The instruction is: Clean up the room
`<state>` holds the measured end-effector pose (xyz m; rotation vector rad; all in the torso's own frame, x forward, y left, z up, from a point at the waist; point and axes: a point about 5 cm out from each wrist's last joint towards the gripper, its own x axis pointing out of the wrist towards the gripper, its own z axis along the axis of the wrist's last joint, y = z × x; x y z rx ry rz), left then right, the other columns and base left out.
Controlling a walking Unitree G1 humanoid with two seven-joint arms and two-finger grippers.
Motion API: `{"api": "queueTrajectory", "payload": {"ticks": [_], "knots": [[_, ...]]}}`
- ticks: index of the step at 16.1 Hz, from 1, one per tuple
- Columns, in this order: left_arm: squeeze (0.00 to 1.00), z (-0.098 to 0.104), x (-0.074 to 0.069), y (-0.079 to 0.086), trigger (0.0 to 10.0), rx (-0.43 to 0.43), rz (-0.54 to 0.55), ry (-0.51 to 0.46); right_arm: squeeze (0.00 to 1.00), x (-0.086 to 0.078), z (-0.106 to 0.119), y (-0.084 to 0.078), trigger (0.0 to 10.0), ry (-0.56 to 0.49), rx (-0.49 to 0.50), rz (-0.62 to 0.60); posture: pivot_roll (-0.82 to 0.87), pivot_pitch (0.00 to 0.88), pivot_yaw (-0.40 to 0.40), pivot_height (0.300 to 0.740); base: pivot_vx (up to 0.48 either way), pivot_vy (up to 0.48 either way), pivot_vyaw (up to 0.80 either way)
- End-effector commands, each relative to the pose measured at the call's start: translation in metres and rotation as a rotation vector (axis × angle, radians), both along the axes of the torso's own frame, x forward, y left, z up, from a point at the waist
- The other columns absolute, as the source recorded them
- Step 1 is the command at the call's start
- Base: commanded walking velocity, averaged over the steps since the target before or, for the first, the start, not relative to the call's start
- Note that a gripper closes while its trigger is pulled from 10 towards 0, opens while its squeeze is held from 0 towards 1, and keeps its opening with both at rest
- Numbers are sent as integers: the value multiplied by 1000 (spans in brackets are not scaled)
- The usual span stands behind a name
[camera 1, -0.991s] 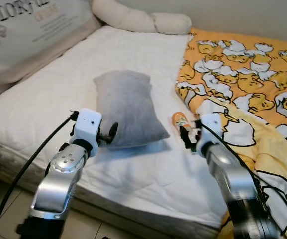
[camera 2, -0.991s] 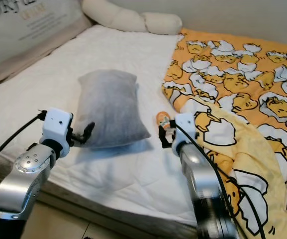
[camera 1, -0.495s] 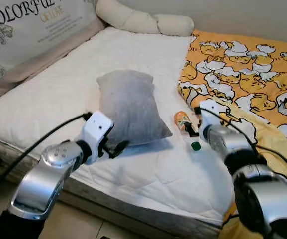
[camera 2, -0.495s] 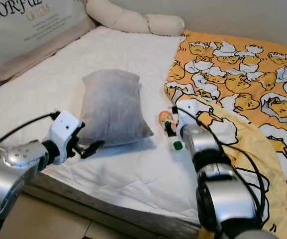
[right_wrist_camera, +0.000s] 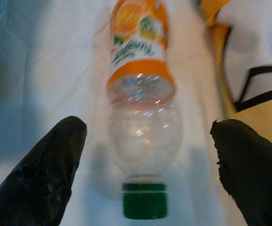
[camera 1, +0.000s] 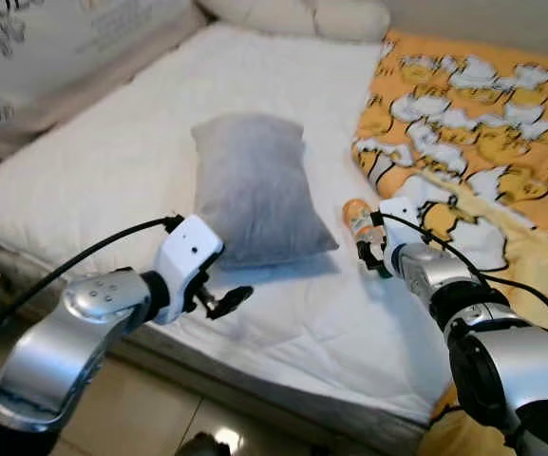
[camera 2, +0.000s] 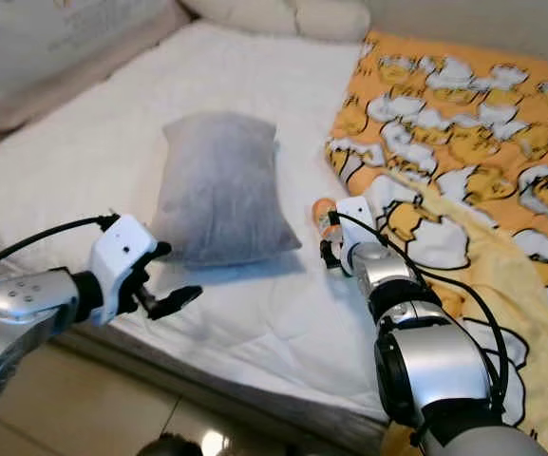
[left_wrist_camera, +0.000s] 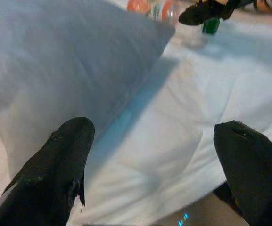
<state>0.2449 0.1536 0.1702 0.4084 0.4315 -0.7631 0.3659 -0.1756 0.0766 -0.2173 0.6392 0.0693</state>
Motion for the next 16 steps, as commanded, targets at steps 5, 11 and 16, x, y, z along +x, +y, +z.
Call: {"api": "queueTrajectory", "payload": {"ticks": [5, 11, 16], "knots": [[0, 5, -16, 0, 10000, 18, -36, 50, 0, 4, 7, -7, 10000, -54, -63, -21, 91, 273, -8, 740, 0, 0, 0], [0, 11, -26, -4, 10000, -3, -61, 62, 0, 8, 13, -2, 275, -118, 53, -68, 107, 272, -24, 740, 0, 0, 0], [0, 8, -28, -14, 10000, -26, -63, 67, 0, 10, 15, -1, 0, -137, 60, -51, 95, 243, -23, 740, 0, 0, 0]]}}
